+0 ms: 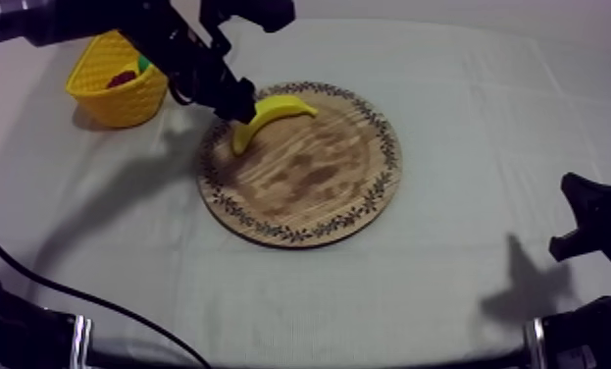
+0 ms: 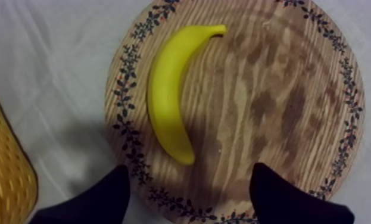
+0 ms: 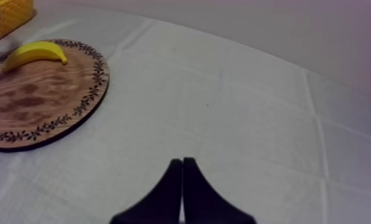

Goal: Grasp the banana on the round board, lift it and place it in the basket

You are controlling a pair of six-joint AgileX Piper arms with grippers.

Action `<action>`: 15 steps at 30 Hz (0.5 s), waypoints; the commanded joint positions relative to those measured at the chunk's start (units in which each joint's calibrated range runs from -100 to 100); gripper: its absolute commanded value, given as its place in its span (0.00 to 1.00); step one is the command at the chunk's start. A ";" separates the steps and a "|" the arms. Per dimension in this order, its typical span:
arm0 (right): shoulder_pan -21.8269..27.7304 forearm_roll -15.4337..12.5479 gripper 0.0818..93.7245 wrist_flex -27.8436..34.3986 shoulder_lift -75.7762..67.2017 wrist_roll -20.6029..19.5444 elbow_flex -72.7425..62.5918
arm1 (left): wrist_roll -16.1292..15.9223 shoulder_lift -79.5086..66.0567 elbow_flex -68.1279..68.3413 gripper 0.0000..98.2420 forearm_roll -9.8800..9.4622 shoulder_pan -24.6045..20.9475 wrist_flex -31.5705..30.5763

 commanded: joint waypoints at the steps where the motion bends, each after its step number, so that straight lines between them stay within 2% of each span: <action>1: 0.00 -0.01 0.00 -0.04 0.00 0.00 -0.05 | 0.04 1.10 -0.20 0.75 0.02 0.05 -0.32; 15: 0.00 -0.01 0.00 -0.04 0.00 0.00 -0.05 | 0.67 14.06 -7.69 0.71 0.01 0.86 -0.18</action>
